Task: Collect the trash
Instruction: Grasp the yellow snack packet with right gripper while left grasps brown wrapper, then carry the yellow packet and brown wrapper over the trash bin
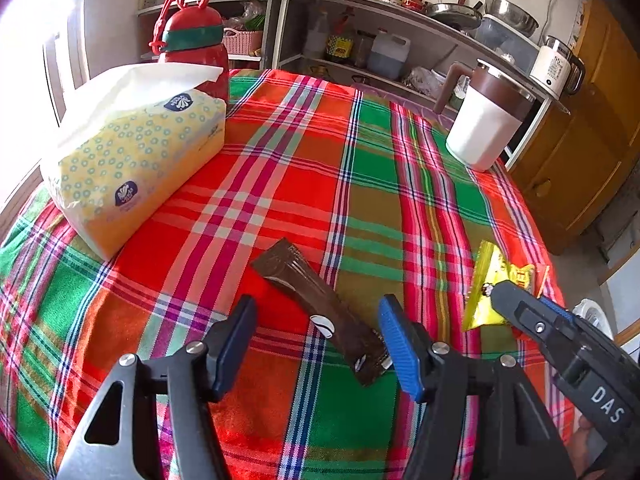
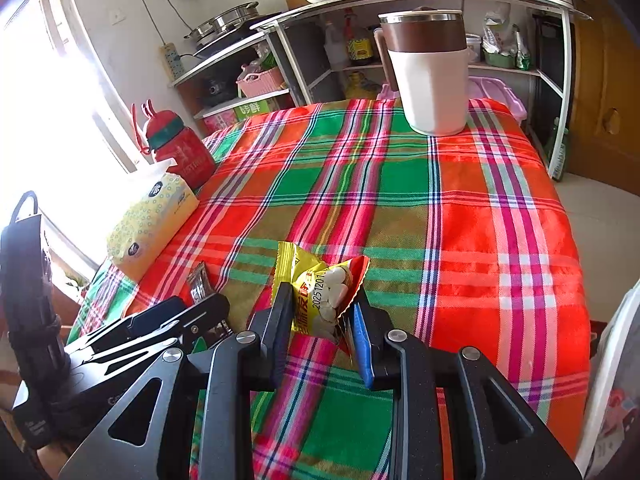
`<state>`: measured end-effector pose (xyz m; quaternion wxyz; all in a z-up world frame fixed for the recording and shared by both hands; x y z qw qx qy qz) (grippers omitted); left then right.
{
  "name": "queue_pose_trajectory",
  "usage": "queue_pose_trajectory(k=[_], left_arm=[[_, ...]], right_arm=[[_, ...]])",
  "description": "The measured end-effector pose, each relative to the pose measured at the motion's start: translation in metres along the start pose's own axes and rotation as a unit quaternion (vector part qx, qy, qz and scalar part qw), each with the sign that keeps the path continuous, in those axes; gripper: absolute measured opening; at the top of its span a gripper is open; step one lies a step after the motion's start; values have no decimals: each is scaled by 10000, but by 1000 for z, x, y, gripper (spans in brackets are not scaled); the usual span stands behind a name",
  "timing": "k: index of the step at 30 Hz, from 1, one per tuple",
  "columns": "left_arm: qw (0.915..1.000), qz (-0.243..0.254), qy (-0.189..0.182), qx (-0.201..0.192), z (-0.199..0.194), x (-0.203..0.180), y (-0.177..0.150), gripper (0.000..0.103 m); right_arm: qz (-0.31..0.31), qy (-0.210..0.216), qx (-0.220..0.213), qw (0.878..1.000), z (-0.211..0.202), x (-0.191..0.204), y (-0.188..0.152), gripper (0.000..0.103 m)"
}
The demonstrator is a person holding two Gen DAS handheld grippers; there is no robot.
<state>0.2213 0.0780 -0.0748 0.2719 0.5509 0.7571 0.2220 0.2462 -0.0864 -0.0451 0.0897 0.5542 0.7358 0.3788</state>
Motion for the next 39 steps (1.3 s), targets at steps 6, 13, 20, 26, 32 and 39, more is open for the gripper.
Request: queue_pose_trajectory(k=[6,13,20,26,32,39], left_arm=[[9981,441,422,-68,4,-6,0,43],[9996,290,4,-49,-4,-2,-3,21],[9986,322,-372,-174,-24,-8,-9,21],[9966,504,-595,-274,-46,-24,-12,21],[9918,822,-872,-436,-72,-54,-14,21],[9825,1273,-1239,-559,-95,-101,-22,21]], right_arm=[[64,-19,-133,9999,-10,-2,-1,29],[231,-41,-235,9994,-23,-9,-5,29],[377,-65,-413,9984,-44,-13,-11,29],[503,-111,-632,9967,-67,-21,-15,29],[687,-262,-847,9937,-95,-35,-22,29],[900,-550,-1087,9885,-134,-62,-34,29]])
Point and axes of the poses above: each gripper's, at about its wrist camera, not at the fingertips, and z roughly the way its jaws point, x to its left, y to its top, the point moved 3 cm from there along z, roughly the way its jaws point, and after that the axes turned 3 degrees about -x, right-handed, at the moved point
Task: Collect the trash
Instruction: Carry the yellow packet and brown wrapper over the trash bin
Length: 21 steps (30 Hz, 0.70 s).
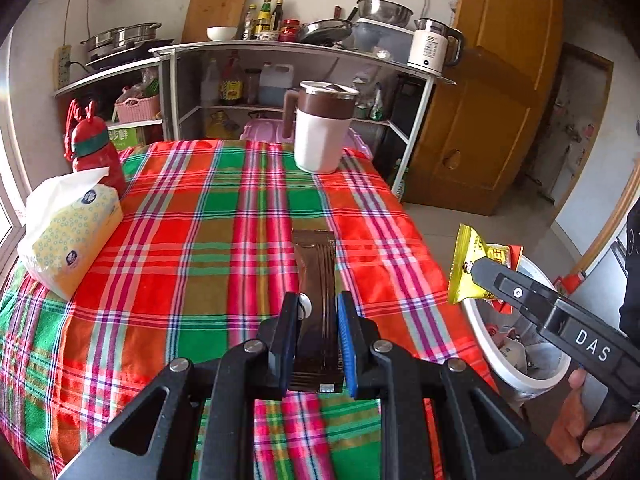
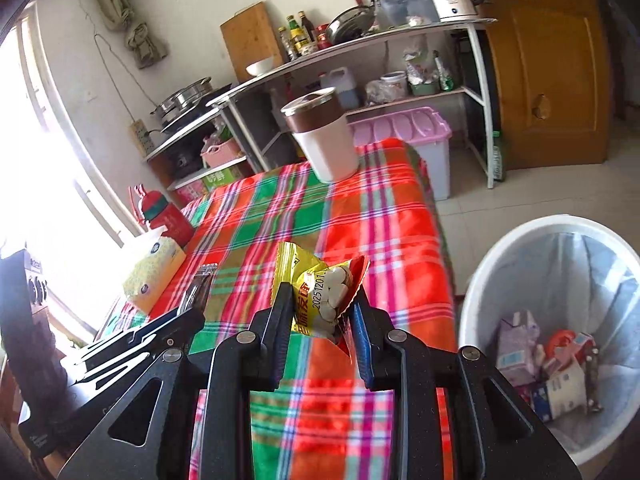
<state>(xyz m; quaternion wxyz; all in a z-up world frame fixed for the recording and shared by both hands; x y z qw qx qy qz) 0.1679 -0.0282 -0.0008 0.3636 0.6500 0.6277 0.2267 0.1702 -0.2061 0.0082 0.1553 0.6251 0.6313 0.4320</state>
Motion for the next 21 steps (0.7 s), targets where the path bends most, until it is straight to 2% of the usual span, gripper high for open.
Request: queue_pose_trajectory(k=[10,15,21], left_arm=[[9974,528,-472,-97,-4,-67,3,21],[9942,786,-731,-33,0,-104,1,21],[9884,1073,-1065,147,12,-151,-9,21]], right_arm=[[264,-439,-356,9981,-50,-49,2,29],[398,-796,-482,9949,-72,-80,-2,29],[647,-1201,-439,9897,-92,-123,-9,29]])
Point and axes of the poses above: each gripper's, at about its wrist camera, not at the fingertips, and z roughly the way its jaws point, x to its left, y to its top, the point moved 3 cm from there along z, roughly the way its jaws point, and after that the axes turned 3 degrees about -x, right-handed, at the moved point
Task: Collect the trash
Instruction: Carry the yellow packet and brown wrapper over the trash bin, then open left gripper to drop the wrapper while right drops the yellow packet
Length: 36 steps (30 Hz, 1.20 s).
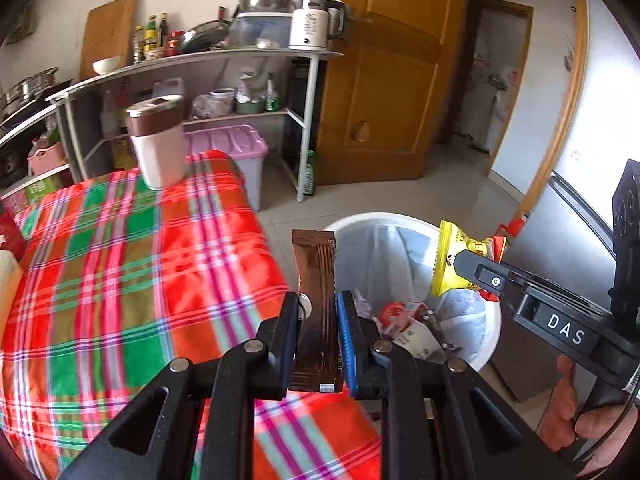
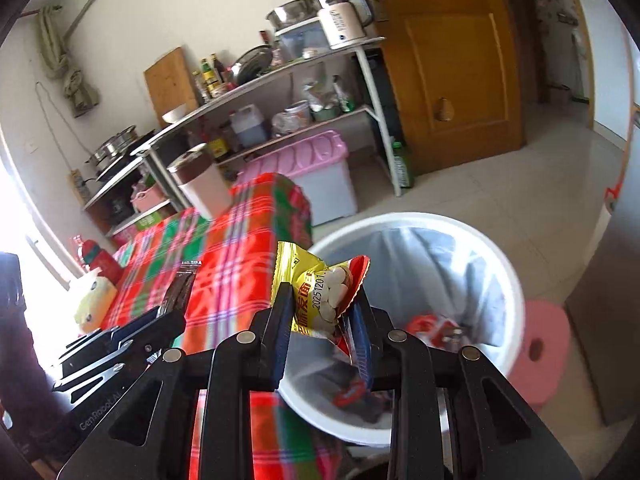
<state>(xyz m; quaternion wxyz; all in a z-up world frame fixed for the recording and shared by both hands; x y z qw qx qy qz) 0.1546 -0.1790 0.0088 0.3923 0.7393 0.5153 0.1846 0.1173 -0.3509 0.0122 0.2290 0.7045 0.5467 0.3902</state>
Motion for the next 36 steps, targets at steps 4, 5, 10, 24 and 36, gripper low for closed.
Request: queue_pose_trajectory(k=[4,5,10,24,36], left_arm=[[9996,133,-187,186,17,-24,-4,21],[9993,156,-223,245,22,-29,-5,21],[9977,252,-358,513,42,-56,-16,21],[9940,390,-416,933,74,-76,-29,21],[9956,346,-315,816,65,-67,-26,49]], right_arm=[[113,-275,67,9995,-3,-28,-4,29],[135,-334,99,9993,-2,-34,-5,29],[178,-624,226,9976,1,-53,-11,29],[137,-978,672,9928,23,-84,-29,29],[36,-1045,535,9931,17,-78,-29,46]])
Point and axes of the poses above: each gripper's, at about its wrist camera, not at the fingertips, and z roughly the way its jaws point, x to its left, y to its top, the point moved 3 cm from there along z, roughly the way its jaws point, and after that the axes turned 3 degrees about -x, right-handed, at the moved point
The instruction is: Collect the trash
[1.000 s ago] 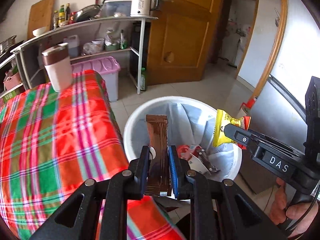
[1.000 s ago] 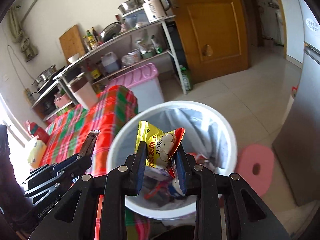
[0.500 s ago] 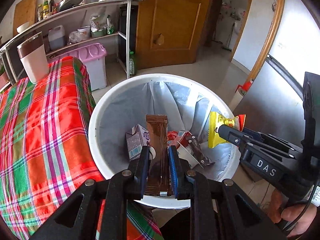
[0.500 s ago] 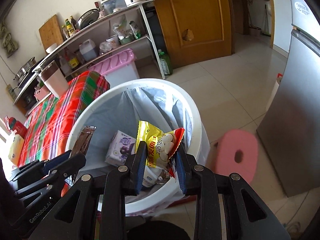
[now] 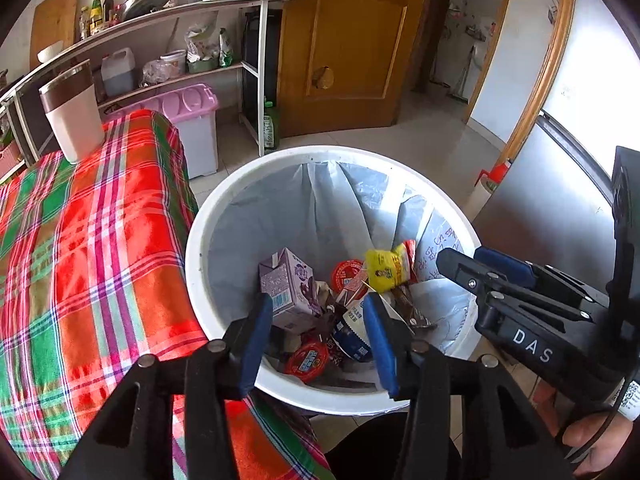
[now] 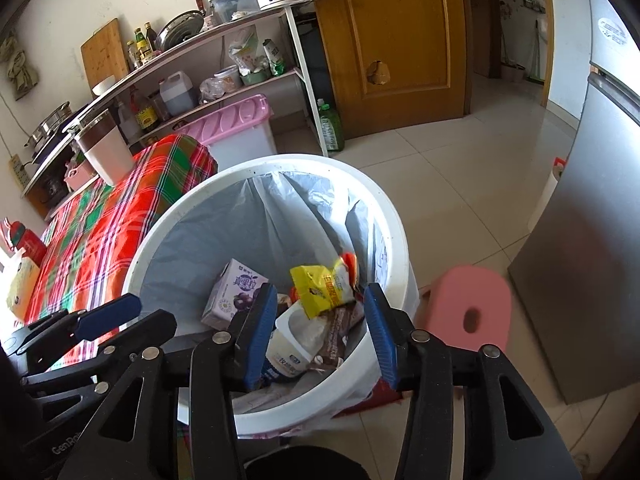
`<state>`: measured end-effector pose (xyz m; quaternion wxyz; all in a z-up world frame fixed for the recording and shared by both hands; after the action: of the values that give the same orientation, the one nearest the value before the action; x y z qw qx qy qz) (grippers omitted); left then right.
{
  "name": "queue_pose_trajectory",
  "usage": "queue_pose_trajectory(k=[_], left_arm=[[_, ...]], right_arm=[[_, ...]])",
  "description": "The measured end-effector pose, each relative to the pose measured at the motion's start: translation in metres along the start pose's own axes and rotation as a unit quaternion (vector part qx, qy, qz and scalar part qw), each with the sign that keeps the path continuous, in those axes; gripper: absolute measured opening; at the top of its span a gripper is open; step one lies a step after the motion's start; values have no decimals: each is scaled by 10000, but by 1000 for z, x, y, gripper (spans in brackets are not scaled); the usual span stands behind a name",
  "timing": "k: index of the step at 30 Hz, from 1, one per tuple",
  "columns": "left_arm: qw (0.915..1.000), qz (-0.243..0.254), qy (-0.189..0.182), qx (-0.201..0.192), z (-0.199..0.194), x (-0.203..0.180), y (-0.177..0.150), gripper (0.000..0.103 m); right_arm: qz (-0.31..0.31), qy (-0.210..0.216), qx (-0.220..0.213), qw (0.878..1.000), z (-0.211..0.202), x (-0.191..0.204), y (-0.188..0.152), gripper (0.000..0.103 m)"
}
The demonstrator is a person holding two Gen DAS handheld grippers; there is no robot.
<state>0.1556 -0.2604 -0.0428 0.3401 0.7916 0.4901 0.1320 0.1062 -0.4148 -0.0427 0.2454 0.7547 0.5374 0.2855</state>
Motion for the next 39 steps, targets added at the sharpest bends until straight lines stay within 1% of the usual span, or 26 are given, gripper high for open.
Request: queue_pose_trajectory(k=[5,7,10,14,17,18,22,26,31,37,39], left_arm=[[9998,4,105,-190,-15,4,0,55],[9995,15,161,-284,-22,6,-1,56],[9988,24,243,-435,-33,7,-3,59],[9974,75,367,-619,-46,8,-9,60],[9943,173,698,-788,-57,9,-14,60],[9936,202,746,-828,-59,9,-16,60],[9941,93,637,-877,-69,13,-22,60],[9924,113,647,-1044,-84,12,-28,60],[9913,2,642,-1154,-98,15,-33,61],[9896,-1,764,-1222,-106,13,-41,61],[9896,5,785,-1205,-107,12,-43,65]], right_arm=[[80,128,-107,9998,-10,2,-1,46],[50,141,-191,9997,-17,6,-1,46],[15,142,-288,9995,-26,11,-4,46],[-74,74,-494,9987,-42,19,-10,46],[-98,57,-645,9979,-55,23,-15,46],[-109,52,-684,9976,-59,25,-17,46],[-163,-44,-863,9961,-72,30,-26,46],[-129,12,-954,9954,-84,34,-35,46],[-123,-101,-1148,9933,-100,38,-41,46],[-128,-168,-1257,9918,-111,44,-48,46],[-71,-101,-1259,9920,-112,44,-50,46]])
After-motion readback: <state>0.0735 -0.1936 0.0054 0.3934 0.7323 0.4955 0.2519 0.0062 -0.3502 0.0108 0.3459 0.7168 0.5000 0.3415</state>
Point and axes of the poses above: each gripper's, at about its wrist camera, not at the fingertips, and z roughly the way its jaws point, x to its left, y to its top, the point moved 3 cm from there along z, roughly the way its jaws point, and after that the axes turned 3 degrees about -x, right-handed, at the moved point
